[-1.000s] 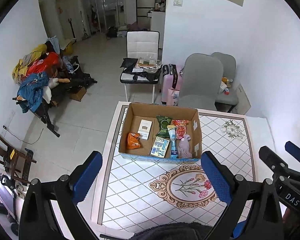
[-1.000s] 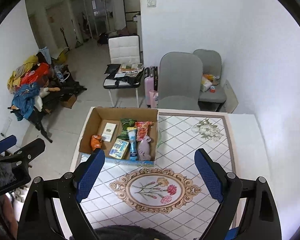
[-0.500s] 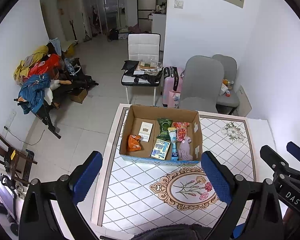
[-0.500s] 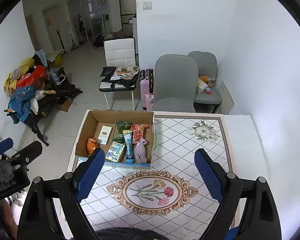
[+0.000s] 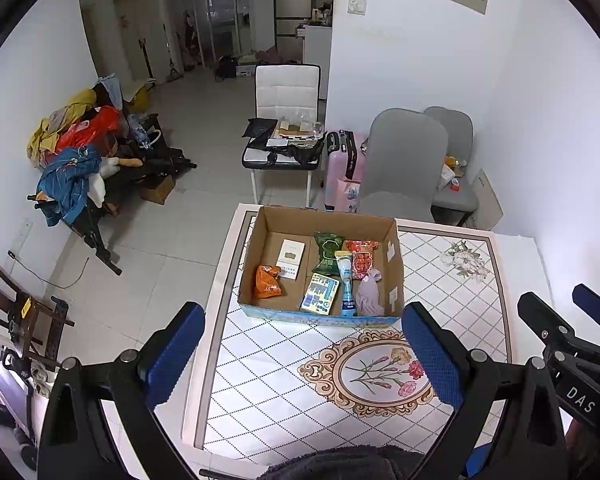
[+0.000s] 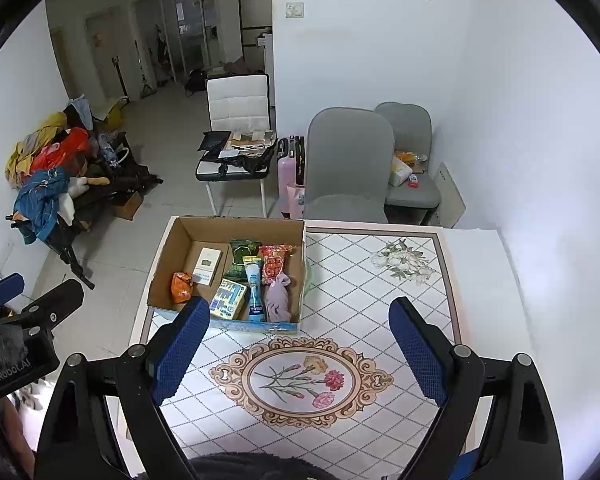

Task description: Organize snacks

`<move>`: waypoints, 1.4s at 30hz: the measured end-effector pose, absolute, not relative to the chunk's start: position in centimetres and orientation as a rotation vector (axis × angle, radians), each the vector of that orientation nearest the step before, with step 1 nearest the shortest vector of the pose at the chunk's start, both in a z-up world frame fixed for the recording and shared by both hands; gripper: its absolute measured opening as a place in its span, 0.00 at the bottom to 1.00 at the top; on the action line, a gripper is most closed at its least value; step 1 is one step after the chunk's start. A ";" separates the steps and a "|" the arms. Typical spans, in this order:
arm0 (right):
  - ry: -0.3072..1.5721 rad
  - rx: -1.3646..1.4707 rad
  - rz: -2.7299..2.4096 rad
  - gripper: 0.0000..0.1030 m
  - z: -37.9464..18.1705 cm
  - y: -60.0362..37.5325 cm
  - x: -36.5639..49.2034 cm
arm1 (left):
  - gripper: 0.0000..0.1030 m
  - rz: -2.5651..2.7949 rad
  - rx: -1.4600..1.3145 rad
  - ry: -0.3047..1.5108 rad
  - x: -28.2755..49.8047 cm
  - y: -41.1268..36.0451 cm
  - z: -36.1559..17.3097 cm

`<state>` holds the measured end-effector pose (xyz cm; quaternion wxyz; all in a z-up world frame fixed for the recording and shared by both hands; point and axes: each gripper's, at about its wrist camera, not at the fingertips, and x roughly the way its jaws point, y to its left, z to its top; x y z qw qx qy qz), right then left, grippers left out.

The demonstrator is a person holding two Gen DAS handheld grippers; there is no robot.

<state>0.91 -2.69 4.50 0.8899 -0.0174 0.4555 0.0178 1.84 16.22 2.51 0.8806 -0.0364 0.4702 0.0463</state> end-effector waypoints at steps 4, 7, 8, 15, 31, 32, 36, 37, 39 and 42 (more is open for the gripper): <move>0.952 -0.031 0.034 0.90 4.3 -2.9 0.5 | 0.98 0.095 -0.078 0.987 1.7 16.3 2.4; 0.952 -0.033 0.033 0.90 4.3 -2.9 0.4 | 0.98 0.090 -0.080 0.993 1.2 16.4 2.2; 0.953 -0.032 0.033 0.90 4.2 -2.9 0.4 | 0.98 0.088 -0.078 0.994 1.1 16.3 2.1; 0.955 -0.033 0.025 0.90 4.3 -3.0 0.0 | 0.98 0.083 -0.074 1.000 1.0 16.3 2.1; 0.951 -0.025 0.014 0.90 4.7 -3.5 -0.1 | 0.98 0.083 -0.078 1.004 1.2 15.7 2.0; 0.950 -0.026 0.014 0.90 4.7 -3.5 -0.2 | 0.98 0.083 -0.075 1.004 1.2 15.7 2.0; 0.944 -0.023 0.008 0.90 4.8 -3.6 -0.3 | 0.98 0.085 -0.072 1.006 1.2 15.7 2.0; 0.945 -0.021 0.007 0.90 4.8 -3.6 -0.4 | 0.98 0.086 -0.071 1.006 1.1 15.7 2.0; 0.944 -0.021 0.007 0.90 4.8 -3.7 -0.4 | 0.98 0.085 -0.071 1.007 1.2 15.7 2.0; 0.950 -0.023 0.004 0.90 4.7 -3.6 -0.6 | 0.98 0.086 -0.069 1.007 1.2 15.6 2.0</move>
